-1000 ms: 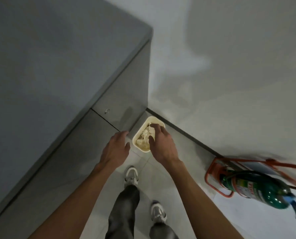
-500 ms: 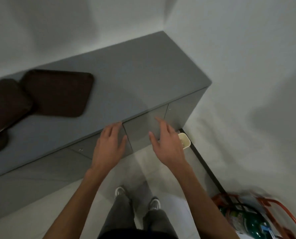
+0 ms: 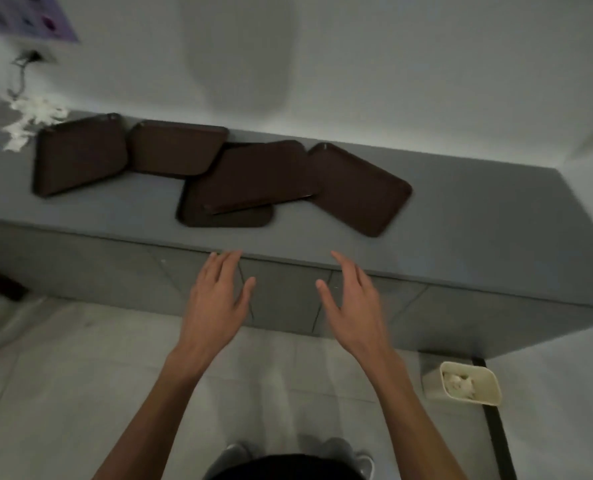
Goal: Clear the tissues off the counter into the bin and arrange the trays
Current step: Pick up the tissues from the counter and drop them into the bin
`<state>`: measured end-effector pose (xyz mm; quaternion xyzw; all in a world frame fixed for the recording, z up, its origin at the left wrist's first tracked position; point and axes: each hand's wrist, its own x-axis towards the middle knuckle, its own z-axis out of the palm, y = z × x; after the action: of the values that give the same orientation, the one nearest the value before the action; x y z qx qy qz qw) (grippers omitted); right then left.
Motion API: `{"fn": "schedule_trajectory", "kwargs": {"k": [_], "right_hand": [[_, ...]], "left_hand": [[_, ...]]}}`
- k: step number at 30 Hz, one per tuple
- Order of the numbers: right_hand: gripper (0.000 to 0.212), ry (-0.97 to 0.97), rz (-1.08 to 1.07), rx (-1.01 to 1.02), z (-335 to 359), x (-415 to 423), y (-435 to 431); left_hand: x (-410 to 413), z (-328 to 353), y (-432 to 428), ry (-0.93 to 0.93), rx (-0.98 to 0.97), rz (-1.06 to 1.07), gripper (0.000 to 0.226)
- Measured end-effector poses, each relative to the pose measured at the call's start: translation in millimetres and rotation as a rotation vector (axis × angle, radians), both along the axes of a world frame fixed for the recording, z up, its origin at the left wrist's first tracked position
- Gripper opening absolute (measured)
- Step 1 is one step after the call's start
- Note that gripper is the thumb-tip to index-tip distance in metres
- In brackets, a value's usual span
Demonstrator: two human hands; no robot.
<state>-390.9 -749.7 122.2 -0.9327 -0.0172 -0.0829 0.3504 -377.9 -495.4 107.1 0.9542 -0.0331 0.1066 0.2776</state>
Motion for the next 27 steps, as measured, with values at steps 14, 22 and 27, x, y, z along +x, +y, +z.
{"fn": "schedule_trajectory", "kwargs": {"k": [14,22,27], "right_hand": [[0.053,0.057,0.410,-0.019,-1.8,105.9,317.9],[0.044,0.105,0.589,-0.023,-36.3,220.6,479.0],[0.039,0.110,0.672,-0.001,-47.0,287.1,582.3]], "left_hand": [[1.1,6.8,317.4,0.042,-0.043,0.465,0.051],[75.3,-11.6,456.9,0.098,-0.099,0.650,0.048],[108.7,-12.9,531.3,0.141,-0.124,0.764,0.045]]}}
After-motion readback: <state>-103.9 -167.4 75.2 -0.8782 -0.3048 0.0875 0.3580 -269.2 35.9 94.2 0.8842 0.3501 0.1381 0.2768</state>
